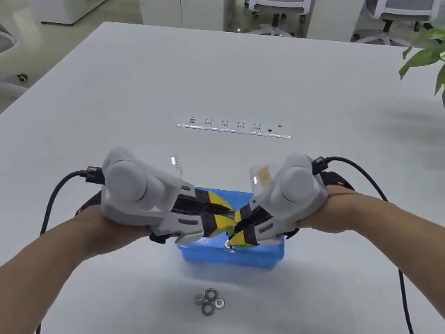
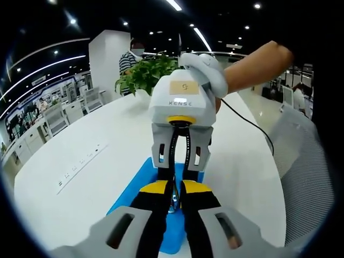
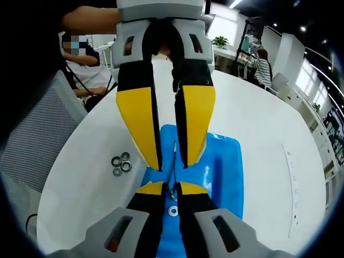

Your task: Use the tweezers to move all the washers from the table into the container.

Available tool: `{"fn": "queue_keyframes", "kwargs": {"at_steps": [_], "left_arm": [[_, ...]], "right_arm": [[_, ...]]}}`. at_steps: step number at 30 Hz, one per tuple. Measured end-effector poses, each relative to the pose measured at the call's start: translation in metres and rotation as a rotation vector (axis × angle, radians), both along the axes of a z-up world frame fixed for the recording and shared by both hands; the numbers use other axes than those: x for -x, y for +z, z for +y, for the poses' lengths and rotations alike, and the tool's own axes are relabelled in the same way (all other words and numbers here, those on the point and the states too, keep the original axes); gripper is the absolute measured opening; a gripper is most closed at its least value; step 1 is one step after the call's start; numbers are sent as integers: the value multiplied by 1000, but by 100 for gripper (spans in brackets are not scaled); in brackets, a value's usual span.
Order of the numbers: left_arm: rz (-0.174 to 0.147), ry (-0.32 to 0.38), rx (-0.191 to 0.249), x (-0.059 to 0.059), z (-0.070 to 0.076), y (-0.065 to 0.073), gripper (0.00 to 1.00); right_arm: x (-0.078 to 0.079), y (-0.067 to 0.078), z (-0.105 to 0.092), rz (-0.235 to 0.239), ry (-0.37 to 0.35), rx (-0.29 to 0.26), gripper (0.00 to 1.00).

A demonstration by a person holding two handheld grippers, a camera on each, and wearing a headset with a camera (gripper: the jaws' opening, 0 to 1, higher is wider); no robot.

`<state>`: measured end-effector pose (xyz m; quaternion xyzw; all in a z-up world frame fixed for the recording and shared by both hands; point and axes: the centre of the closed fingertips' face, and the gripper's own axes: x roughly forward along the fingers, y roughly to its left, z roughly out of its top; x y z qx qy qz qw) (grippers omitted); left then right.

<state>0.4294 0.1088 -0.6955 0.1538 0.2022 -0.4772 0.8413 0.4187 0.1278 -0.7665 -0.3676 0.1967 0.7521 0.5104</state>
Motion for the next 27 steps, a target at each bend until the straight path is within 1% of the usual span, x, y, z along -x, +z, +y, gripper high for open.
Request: {"fn": "queue_keyframes", "kwargs": {"at_steps": [5,11,14,15,20,22,27], "left_arm": [[-10,-7,-14,-1,-3,0,7],[-10,-19,-15,2,-8,2,7],[-12,-20,-20,1,-6,2,7],[-8,-21,-17,1,-7,2,7],[-10,-21,-11,0,-6,3,6],[-5,-18,-2,0,-6,4,6],[-8,-12,12,-1,-6,9,6]], "right_arm": [[0,0,0,-3,5,1,10],[0,0,-1,-6,3,4,10],[-1,0,-1,-19,5,7,11],[-1,0,-1,-19,6,9,11],[-2,2,-1,-17,-5,7,12],[-3,3,-2,-19,-11,7,12],[-5,10,-3,-11,-34,-6,14]]}}
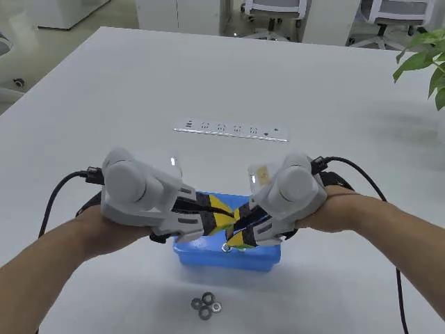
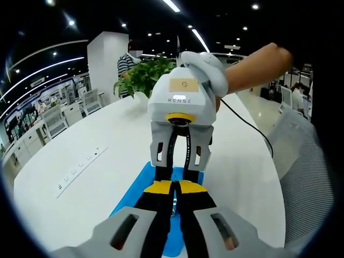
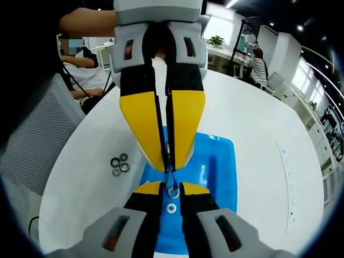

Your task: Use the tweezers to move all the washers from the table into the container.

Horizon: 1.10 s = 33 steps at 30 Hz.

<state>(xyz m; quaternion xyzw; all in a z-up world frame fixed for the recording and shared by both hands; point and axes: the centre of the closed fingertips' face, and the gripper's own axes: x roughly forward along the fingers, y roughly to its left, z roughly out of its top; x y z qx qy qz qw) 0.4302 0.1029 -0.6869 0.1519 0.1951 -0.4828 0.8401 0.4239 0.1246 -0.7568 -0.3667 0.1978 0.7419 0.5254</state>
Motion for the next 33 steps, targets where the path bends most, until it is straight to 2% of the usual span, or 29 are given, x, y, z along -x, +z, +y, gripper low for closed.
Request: {"fn": "queue_keyframes", "kwargs": {"at_steps": [11,22,33], "left_arm": [[14,-6,14,0,-4,10,6],[-1,2,9,2,-2,22,6],[-1,10,2,10,3,30,6]], "right_arm": [[-5,20,-11,17,-79,-25,22],[-7,37,-26,31,-178,-48,33],[-2,49,-42,35,-258,-76,46]]}}
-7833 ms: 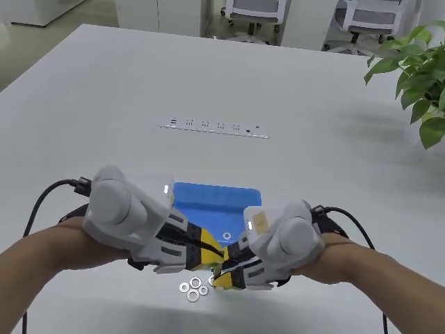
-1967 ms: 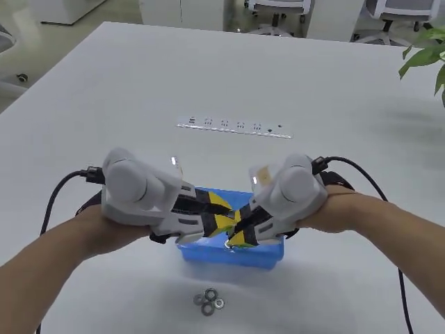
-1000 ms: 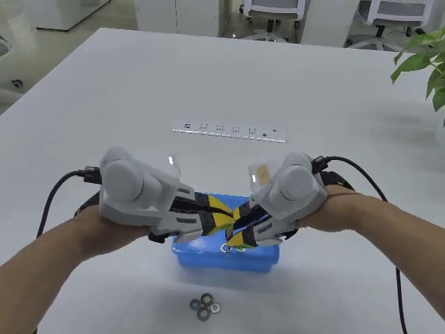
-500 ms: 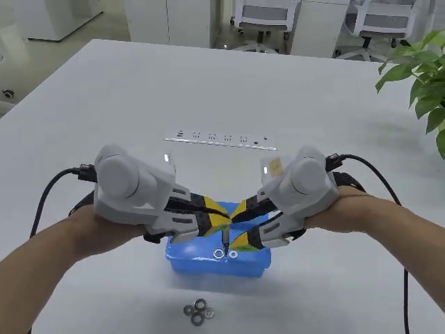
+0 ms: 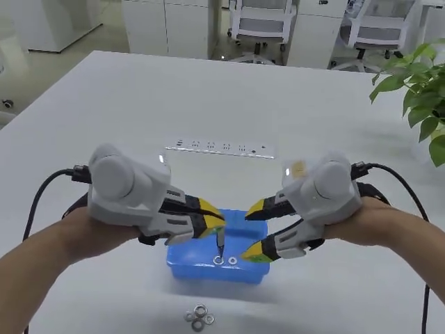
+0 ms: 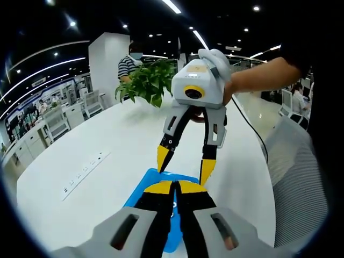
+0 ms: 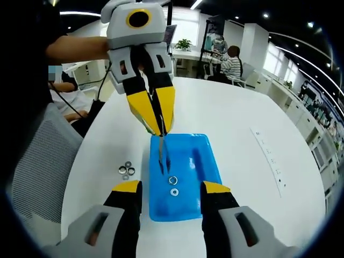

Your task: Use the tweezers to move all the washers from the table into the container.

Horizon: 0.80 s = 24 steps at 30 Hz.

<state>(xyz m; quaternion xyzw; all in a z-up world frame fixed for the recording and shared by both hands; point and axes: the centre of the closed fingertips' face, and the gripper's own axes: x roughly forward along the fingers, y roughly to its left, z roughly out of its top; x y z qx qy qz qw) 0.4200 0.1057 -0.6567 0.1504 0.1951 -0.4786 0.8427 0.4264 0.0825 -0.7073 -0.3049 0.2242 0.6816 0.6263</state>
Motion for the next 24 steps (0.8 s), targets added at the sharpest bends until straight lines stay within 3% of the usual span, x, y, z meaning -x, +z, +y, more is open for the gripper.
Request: {"fn": "queue_keyframes", "kwargs": {"at_steps": [8,12,24], "left_arm": [[-1,4,-5,8,2,7,6],[-16,5,-5,11,2,13,6],[-12,10,-14,26,3,15,6]], "right_arm": [[5,5,-8,-3,-55,-19,59],[7,6,-12,-4,-85,-30,66],[20,4,-19,12,-155,-68,87]]}}
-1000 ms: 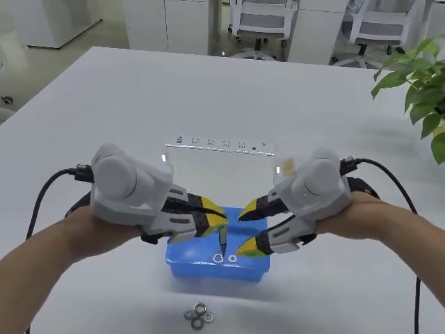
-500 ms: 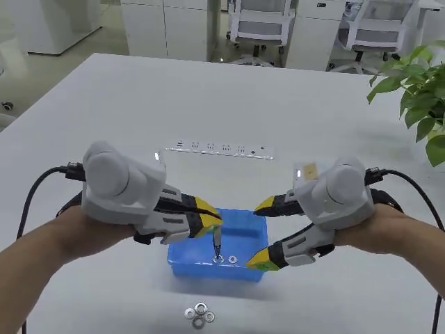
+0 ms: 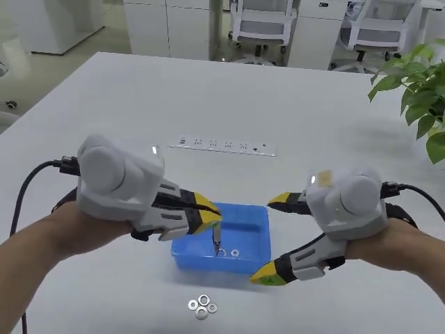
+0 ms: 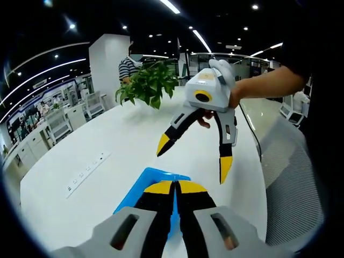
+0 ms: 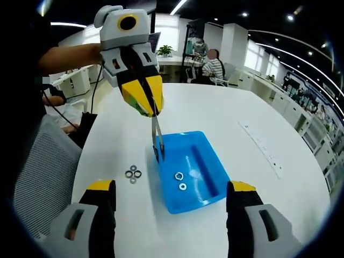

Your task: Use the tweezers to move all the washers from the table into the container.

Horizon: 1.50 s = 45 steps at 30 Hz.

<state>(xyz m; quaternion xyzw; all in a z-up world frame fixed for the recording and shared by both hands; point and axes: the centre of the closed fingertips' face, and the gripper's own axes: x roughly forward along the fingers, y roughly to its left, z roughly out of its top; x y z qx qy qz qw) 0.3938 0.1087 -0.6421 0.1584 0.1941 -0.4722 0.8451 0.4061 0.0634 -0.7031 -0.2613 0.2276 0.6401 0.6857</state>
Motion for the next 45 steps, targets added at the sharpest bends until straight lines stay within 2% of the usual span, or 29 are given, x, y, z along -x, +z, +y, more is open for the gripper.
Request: {"fn": "queue_keyframes", "kwargs": {"at_steps": [12,23,31,45], "left_arm": [[10,0,5,17,-2,-4,6],[20,-1,5,30,-2,-14,6],[31,-3,4,38,-3,-23,6],[58,-8,9,44,-5,-37,6]], "right_arm": [[18,-5,-7,40,-23,-2,100],[29,-8,-9,35,-19,6,100],[38,-12,-6,51,-5,7,100],[52,-21,-5,69,32,25,99]]}}
